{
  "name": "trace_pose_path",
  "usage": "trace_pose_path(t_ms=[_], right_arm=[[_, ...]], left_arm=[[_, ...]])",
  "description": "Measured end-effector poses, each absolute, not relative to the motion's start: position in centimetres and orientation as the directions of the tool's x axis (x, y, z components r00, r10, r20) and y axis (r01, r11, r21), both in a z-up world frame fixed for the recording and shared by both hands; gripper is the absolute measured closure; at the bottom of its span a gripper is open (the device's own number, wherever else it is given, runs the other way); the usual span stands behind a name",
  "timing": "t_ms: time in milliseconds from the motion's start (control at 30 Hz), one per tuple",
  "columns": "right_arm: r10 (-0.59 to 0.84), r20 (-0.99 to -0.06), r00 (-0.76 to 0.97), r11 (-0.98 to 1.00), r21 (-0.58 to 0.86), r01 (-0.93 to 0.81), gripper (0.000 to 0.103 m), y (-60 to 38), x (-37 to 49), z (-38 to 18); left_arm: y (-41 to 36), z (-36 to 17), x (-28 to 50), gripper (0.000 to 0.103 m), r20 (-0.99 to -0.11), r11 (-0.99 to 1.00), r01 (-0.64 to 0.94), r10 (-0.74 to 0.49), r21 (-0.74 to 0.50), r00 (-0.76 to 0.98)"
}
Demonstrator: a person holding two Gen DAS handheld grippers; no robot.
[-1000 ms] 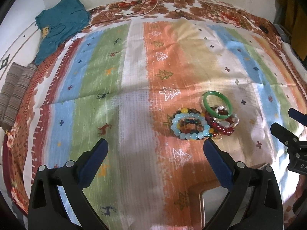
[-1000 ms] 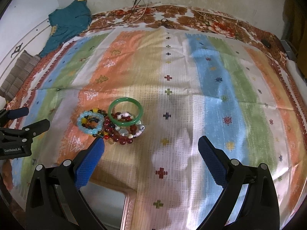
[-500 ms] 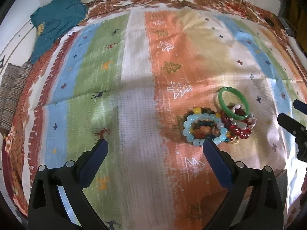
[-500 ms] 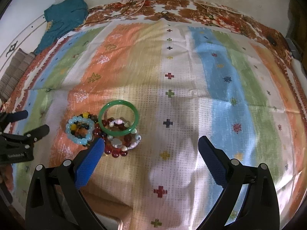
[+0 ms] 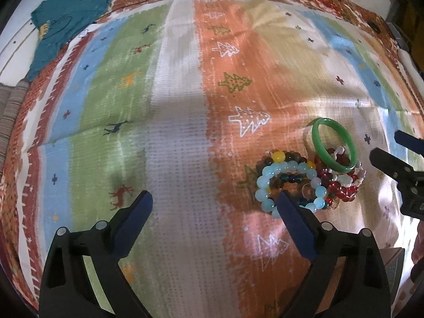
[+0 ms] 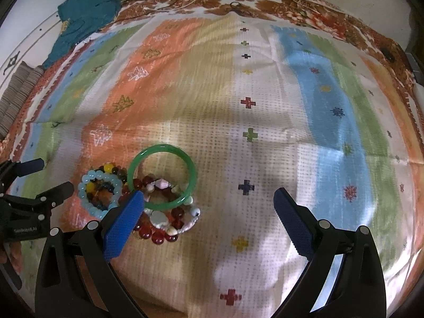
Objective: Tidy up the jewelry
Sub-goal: 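Grasp the green jade bangle with the right gripper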
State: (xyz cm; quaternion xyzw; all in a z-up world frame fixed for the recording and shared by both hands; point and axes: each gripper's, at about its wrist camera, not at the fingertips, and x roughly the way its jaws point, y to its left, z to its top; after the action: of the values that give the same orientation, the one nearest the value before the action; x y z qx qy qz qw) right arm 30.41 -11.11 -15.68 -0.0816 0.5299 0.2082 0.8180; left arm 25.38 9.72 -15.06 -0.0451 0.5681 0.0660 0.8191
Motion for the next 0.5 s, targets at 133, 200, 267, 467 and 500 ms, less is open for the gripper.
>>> trace_pose_path(t_ms=[133,200,267,467,500], right_arm=[[0.243,-0.906,0.346,0.904,0.082,-0.420,0.004,-10.7,31.2,-16.4],[0.238,-0.910,0.340,0.904,0.080,-0.419,0.004,-10.5,31.6,-16.8],[0.233,-0.913,0.336,0.905,0.078,-0.417,0.004,-10.4,31.8,-17.2],[0.228,-0.922,0.314,0.906,0.082,-0.415,0.018,-9.9,32.6,-18.2],[0.227,-0.923,0.312,0.906,0.082,-0.416,0.019,-9.8,32.6,-18.3]], left_arm=[[9.6,-15.7,25.9,0.018,-0.940,0.989,-0.145,0.042,-0.008,0.339],[9.7,-16.0,26.1,0.022,-0.942,0.990,-0.142,0.036,-0.012,0.333],[9.6,-16.3,26.3,0.024,-0.944,0.990,-0.138,0.031,-0.016,0.329],[9.0,-17.4,26.7,0.044,-0.953,0.992,-0.114,-0.013,-0.050,0.304],[9.0,-17.5,26.8,0.046,-0.953,0.992,-0.117,-0.019,-0.057,0.303]])
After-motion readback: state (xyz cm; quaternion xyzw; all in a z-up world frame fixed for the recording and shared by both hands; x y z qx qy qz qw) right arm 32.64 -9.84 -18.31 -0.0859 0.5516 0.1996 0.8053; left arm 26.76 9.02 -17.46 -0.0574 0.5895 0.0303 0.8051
